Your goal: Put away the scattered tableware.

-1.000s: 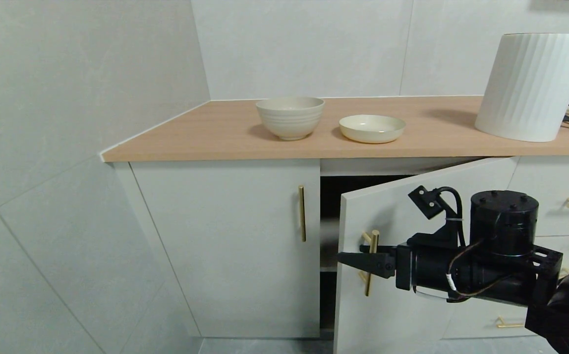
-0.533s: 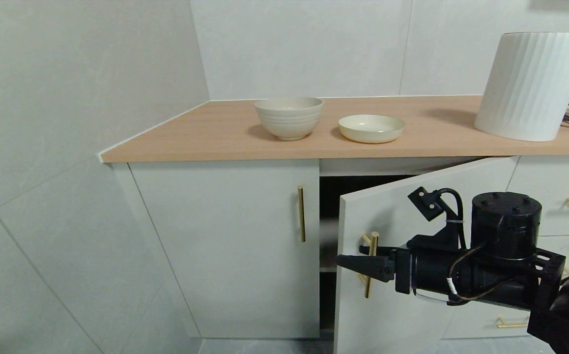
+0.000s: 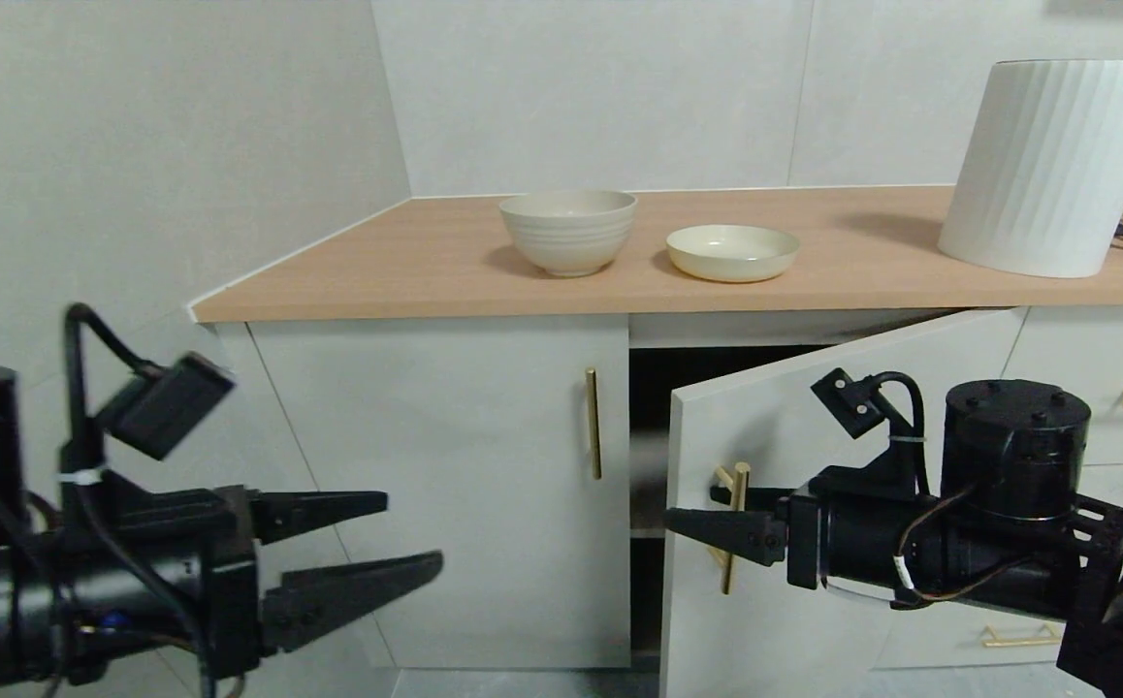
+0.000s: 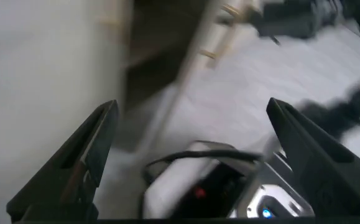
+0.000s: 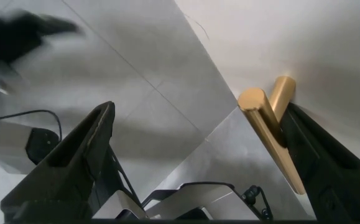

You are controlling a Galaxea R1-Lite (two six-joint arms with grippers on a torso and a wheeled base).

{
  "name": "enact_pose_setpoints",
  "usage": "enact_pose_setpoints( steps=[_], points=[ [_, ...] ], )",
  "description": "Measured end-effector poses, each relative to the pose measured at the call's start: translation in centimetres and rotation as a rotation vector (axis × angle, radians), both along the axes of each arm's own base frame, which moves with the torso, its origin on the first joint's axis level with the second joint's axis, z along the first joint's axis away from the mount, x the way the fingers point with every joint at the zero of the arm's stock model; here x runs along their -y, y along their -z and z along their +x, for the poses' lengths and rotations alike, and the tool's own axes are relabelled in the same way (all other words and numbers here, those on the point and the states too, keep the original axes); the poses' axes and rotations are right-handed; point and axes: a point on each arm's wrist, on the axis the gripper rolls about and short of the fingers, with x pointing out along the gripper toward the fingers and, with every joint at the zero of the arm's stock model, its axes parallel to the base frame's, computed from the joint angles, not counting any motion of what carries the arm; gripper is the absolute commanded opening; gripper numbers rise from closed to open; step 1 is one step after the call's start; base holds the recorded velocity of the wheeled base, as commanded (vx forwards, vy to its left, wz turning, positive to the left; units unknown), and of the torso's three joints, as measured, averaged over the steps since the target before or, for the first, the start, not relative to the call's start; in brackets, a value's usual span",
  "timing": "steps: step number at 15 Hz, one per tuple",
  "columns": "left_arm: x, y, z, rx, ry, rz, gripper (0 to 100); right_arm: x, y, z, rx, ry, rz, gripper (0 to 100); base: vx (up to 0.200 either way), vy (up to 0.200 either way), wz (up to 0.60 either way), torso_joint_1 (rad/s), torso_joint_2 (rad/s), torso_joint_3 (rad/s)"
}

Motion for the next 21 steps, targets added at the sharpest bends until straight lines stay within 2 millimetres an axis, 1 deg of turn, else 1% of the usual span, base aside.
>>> enact_pose_setpoints(
  steps=[1, 3, 4, 6, 7, 9, 11, 13, 14, 15, 18, 19, 21],
  points=[
    [1.1, 1.7, 0.5, -0.035, 0.048, 0.005, 100, 0.0, -0.1, -0.1, 0.002, -0.004, 0.003, 100, 0.000, 0.000, 0.00, 0.000, 0.00, 0.000],
    [2.3, 4.4, 0.6, -0.129, 0.110, 0.032, 100, 0.0, -0.3, -0.2, 0.008, -0.007, 0.008, 100, 0.000, 0.000, 0.00, 0.000, 0.00, 0.000],
    [2.8, 5.4, 0.7, -0.170, 0.133, 0.046, 100, 0.0, -0.3, -0.2, 0.009, -0.009, 0.009, 100, 0.000, 0.000, 0.00, 0.000, 0.00, 0.000],
    [3.3, 6.4, 0.9, -0.215, 0.152, 0.064, 100, 0.0, -0.3, -0.2, 0.009, -0.010, 0.010, 100, 0.000, 0.000, 0.00, 0.000, 0.00, 0.000],
    [3.5, 6.6, 1.0, -0.227, 0.159, 0.069, 0, 0.0, -0.3, -0.2, 0.010, -0.010, 0.010, 100, 0.000, 0.000, 0.00, 0.000, 0.00, 0.000],
    [3.8, 6.9, 1.1, -0.241, 0.164, 0.073, 0, 0.0, -0.3, -0.2, 0.009, -0.011, 0.010, 100, 0.000, 0.000, 0.00, 0.000, 0.00, 0.000],
    [4.3, 6.1, 2.1, -0.221, 0.156, 0.042, 0, 0.1, -0.3, -0.3, 0.008, -0.011, 0.009, 100, 0.000, 0.000, 0.00, 0.000, 0.00, 0.000],
    [5.7, 4.7, 4.6, -0.178, 0.122, -0.019, 0, 0.1, -0.1, -0.2, 0.005, -0.012, 0.008, 100, 0.000, 0.000, 0.00, 0.000, 0.00, 0.000],
    [6.4, 4.3, 5.9, -0.153, 0.109, -0.045, 0, 0.0, -0.1, -0.2, 0.004, -0.012, 0.007, 100, 0.000, 0.000, 0.00, 0.000, 0.00, 0.000],
    [7.1, 4.4, 7.2, -0.132, 0.106, -0.062, 0, 0.0, 0.0, -0.2, 0.002, -0.012, 0.005, 100, 0.000, 0.000, 0.00, 0.000, 0.00, 0.000],
    [9.2, 6.1, 10.6, -0.072, 0.068, -0.131, 0, 0.1, 0.2, -0.3, -0.003, -0.014, 0.002, 100, 0.000, 0.000, 0.00, 0.000, 0.00, 0.000],
    [10.0, 6.6, 11.4, -0.069, 0.052, -0.164, 0, 0.1, 0.2, -0.3, -0.005, -0.014, 0.001, 100, 0.000, 0.000, 0.00, 0.000, 0.00, 0.000],
    [11.8, 7.7, 12.4, -0.084, 0.061, -0.169, 0, 0.3, 0.2, -0.5, -0.005, -0.014, 0.001, 100, 0.000, 0.000, 0.00, 0.000, 0.00, 0.000]
  ],
)
